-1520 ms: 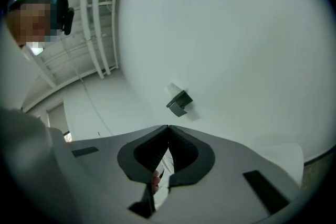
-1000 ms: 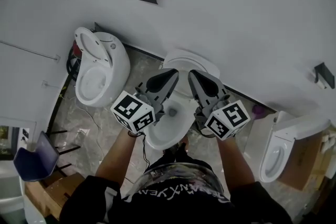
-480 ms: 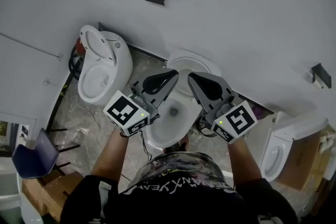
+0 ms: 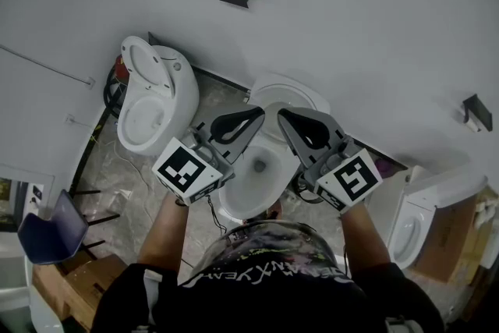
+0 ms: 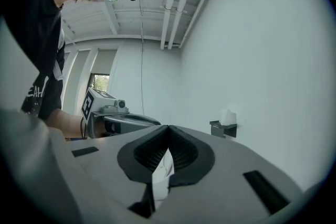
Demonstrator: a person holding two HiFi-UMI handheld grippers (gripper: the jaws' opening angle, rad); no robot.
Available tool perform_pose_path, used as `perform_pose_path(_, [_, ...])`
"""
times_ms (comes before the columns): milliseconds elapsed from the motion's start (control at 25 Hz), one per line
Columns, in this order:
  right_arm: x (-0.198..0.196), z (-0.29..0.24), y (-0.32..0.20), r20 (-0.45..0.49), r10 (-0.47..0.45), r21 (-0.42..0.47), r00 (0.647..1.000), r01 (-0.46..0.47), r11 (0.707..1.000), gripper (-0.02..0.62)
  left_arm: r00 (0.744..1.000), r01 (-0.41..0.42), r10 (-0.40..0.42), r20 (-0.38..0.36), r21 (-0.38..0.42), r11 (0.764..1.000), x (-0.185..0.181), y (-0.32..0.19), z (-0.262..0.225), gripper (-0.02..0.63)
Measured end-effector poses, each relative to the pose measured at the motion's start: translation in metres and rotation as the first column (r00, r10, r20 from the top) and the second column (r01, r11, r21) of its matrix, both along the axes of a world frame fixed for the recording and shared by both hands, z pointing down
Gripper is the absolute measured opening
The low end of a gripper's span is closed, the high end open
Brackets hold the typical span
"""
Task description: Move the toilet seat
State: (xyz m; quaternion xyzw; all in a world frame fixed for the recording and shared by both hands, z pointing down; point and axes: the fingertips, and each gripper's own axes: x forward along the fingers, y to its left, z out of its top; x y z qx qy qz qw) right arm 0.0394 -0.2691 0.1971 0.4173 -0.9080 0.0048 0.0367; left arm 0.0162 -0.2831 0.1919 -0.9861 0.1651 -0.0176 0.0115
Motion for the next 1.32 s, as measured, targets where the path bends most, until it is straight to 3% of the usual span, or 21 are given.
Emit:
perform_pose_path(400, [-0.006, 0.014, -0.001, -0.076, -0.024, -0.027, 0.997, 0.022, 0.999, 0.002, 1.000, -0.010, 0.010, -0.007, -0.010, 1.000, 0.000, 0.001, 0.003, 0.031])
perform_pose_path(1320, [-0.006, 0.009, 0.002, -0.099, -0.026, -0.001, 0.995, 0.026, 1.000, 0.000, 1.000, 0.002, -0.002, 0.022, 0.007, 1.000, 0.000, 0.002, 0.005, 0.031])
